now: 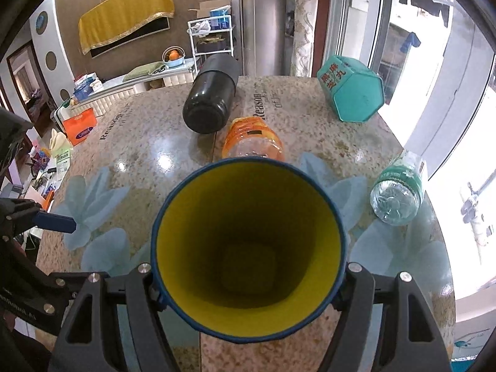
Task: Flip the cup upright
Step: 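Tilt the blue cup with the right gripper, opening facing up, then set the blue cup upright on the table and open the right gripper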
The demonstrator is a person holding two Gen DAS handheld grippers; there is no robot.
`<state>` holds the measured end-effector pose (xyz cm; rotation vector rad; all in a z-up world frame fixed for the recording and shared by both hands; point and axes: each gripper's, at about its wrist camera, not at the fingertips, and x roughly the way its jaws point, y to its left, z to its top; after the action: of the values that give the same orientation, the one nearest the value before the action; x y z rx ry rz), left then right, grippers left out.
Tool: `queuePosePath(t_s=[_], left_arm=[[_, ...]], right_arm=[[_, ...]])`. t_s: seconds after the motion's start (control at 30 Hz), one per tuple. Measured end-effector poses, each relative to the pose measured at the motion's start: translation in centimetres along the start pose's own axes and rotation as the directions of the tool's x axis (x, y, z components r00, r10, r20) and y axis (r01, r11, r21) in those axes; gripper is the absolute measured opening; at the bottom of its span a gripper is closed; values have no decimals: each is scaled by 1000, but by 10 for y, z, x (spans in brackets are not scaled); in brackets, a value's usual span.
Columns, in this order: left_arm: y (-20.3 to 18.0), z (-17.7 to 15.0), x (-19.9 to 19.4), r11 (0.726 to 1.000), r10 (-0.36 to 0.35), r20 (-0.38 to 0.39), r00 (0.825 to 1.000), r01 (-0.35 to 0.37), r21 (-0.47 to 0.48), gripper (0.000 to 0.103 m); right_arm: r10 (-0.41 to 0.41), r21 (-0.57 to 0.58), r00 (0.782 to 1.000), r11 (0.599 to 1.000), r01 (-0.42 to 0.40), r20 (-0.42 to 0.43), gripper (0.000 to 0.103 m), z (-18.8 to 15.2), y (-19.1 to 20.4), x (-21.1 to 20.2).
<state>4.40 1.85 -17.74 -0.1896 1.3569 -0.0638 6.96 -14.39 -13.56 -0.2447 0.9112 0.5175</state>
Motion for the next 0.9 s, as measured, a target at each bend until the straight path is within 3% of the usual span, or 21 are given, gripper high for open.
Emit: queuePosePath(t_s=[0.33, 0.37, 0.43, 0.53, 0.9], left_arm=[[13, -14, -5, 1000, 15, 10, 1000, -15, -3, 103], [14, -14, -6, 1000, 15, 9, 1000, -15, -6, 103], [15, -16, -8, 1000, 19, 11, 1000, -19, -1, 103], [15, -20, -14, 1000, 18, 24, 1000, -18, 7, 103], [15, -10, -47, 1000, 8, 100, 995, -11, 25, 103]], right_arm=[[6, 25, 1000, 1000, -6, -11, 71, -3, -1, 7], [13, 27, 1000, 1000, -12, -15, 73, -2, -1, 7], [17, 31, 1000, 999, -17, -14, 90, -1, -2, 5], [22, 43, 1000, 999, -21, -4, 101, 2, -3, -1], [29, 84, 998, 996, -33, 53, 103, 33, -11, -53]])
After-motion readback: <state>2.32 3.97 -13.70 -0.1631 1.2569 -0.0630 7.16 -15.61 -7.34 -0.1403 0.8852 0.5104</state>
